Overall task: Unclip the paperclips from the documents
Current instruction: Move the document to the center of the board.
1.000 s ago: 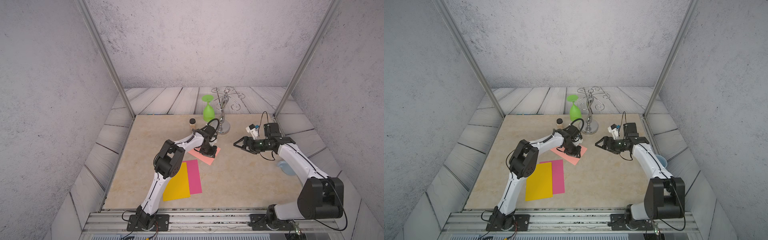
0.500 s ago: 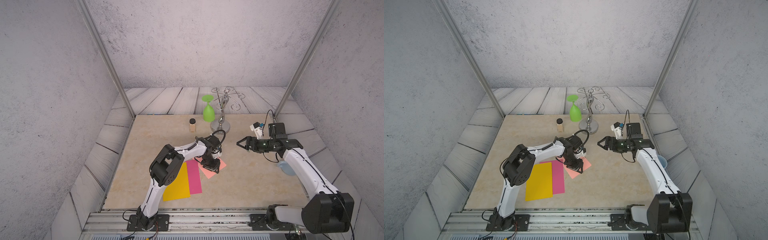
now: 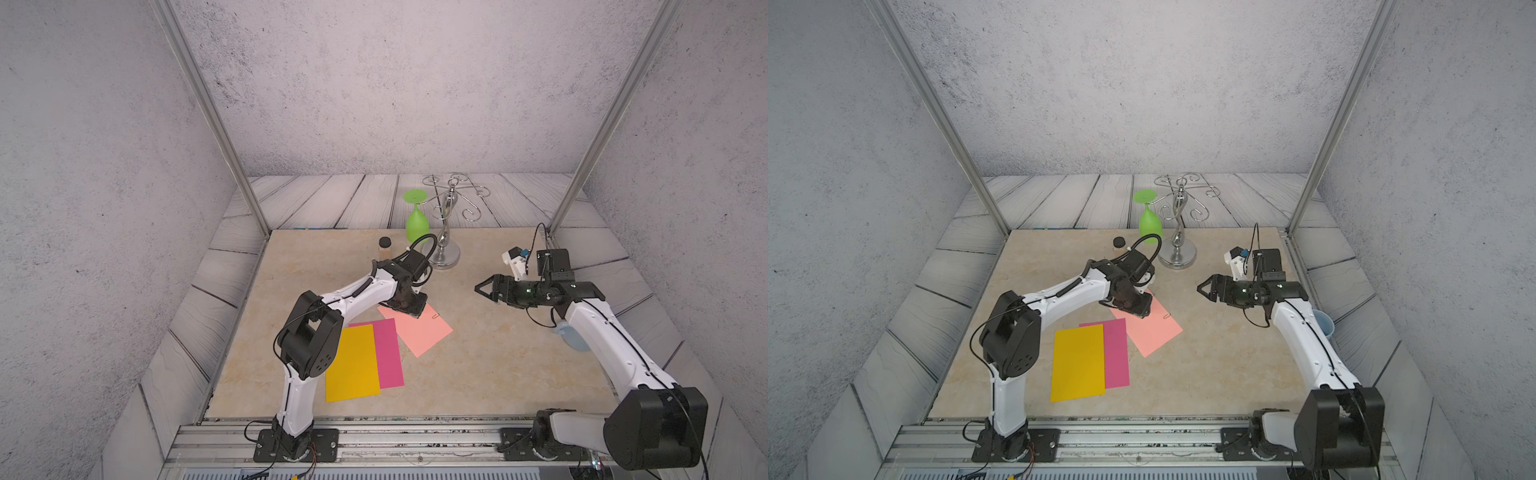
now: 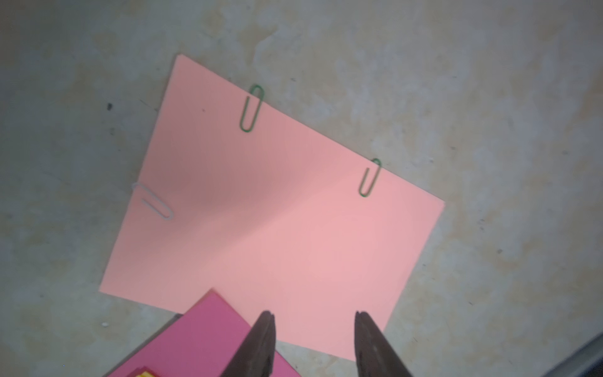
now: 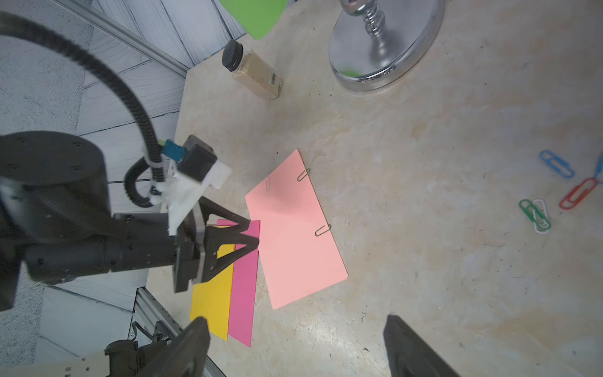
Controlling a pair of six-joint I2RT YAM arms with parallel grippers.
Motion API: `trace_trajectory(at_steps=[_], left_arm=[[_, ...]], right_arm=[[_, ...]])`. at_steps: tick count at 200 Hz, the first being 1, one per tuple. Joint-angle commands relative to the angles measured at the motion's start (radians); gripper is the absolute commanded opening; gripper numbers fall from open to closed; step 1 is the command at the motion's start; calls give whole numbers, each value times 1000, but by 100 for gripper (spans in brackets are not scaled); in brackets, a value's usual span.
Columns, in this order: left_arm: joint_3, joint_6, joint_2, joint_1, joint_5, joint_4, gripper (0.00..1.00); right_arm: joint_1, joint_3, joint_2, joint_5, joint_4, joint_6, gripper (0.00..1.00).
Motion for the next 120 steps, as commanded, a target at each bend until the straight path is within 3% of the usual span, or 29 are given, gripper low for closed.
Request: trace_trajectory(at_steps=[1, 40, 68, 120], left_arm=[[50, 5, 76, -4, -106, -37, 44], [160, 12, 199, -4, -116, -79, 44], [222, 50, 266, -12, -42, -104, 44], [334, 149, 352, -99, -5, -193, 43]], right_arm=[[-4, -17, -28, -4, -4, -6, 85], [-3, -45, -27, -17, -1, -10, 85], [-3, -59, -26, -21, -5, -16, 85], [-4, -76, -28, -2, -9, -14, 85]])
